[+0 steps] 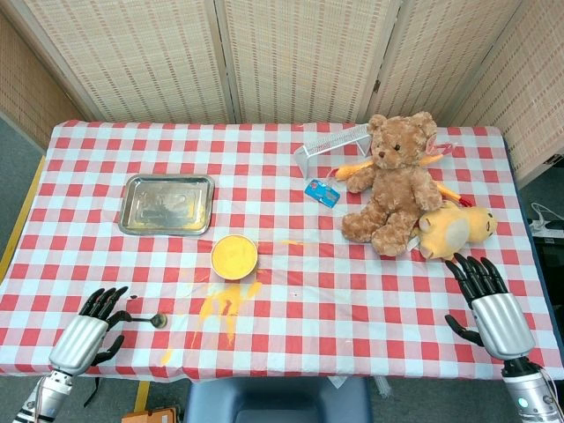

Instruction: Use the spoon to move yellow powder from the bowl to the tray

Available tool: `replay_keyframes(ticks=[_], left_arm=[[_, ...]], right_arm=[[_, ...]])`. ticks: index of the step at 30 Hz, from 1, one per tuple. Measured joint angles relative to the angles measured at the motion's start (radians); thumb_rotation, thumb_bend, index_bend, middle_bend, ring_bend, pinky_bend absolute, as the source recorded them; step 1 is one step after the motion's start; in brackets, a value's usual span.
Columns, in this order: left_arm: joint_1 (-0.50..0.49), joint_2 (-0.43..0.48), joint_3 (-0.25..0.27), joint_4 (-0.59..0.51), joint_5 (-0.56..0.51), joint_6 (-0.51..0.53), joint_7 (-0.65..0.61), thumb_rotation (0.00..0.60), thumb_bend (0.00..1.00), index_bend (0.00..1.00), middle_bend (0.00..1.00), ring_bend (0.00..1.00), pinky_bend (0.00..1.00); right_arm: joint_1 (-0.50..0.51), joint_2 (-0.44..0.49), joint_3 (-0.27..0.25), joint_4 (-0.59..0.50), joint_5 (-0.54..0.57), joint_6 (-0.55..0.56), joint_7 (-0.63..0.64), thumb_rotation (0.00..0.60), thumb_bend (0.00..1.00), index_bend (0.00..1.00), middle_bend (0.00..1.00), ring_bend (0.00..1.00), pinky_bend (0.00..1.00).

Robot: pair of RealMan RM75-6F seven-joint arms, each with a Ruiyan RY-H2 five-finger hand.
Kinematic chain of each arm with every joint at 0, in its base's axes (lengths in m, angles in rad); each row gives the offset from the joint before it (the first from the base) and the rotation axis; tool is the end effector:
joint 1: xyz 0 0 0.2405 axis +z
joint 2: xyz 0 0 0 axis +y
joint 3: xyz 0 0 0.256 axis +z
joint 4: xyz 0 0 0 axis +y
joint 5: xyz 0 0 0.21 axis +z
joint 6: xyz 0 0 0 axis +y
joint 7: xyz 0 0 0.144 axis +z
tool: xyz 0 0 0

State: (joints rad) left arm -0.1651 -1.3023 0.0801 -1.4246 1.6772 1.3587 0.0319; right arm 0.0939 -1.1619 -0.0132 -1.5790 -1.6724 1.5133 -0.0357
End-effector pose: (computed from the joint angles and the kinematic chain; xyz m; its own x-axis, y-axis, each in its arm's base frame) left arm -0.3084 0.1734 0.0724 0.4783 0.2061 0.8537 0.8659 -0.2725 -0.4194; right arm -0.2929 -0.1683 0.1339 0.4313 -0.0264 0.9018 -0.8882 -0.1879 0.4193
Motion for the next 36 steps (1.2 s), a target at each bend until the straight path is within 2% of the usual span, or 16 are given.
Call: replay_keyframes(ticks=[11,18,24,36], left_arm=[[-0.045,-0.122,-0.016,0.102,-0.057,-0.102,0.045,0.6,0.45,0.46,0.0,0.0,0.04],[-0.055,-0.17,-0.019,0.169,-0.042,-0.077,0.013,0.6,0.45,0.46,0.0,0.0,0.04],[-0.058,-0.222,-0.022,0.236,-0.029,-0.045,0.037,0.6,0.45,0.46,0.0,0.0,0.04],[-0.081,-0.283,-0.029,0.307,-0.034,-0.048,0.051,0.6,0.45,0.46,0.01,0.0,0.04]], right_arm=[[0.0,0.007,-0.002,-0.01,0.009,-0.009,-0.002,0.6,0.15,0.0,0.0,0.0,0.0],[-0.003,0.01,-0.001,-0.011,0.009,-0.004,-0.003,0.6,0.15,0.0,0.0,0.0,0.0],[-0.004,0.01,-0.002,-0.014,0.009,-0.006,-0.009,0.6,0.15,0.0,0.0,0.0,0.0],[-0.006,0.014,0.001,-0.016,0.016,-0.007,-0.009,0.6,0.15,0.0,0.0,0.0,0.0]])
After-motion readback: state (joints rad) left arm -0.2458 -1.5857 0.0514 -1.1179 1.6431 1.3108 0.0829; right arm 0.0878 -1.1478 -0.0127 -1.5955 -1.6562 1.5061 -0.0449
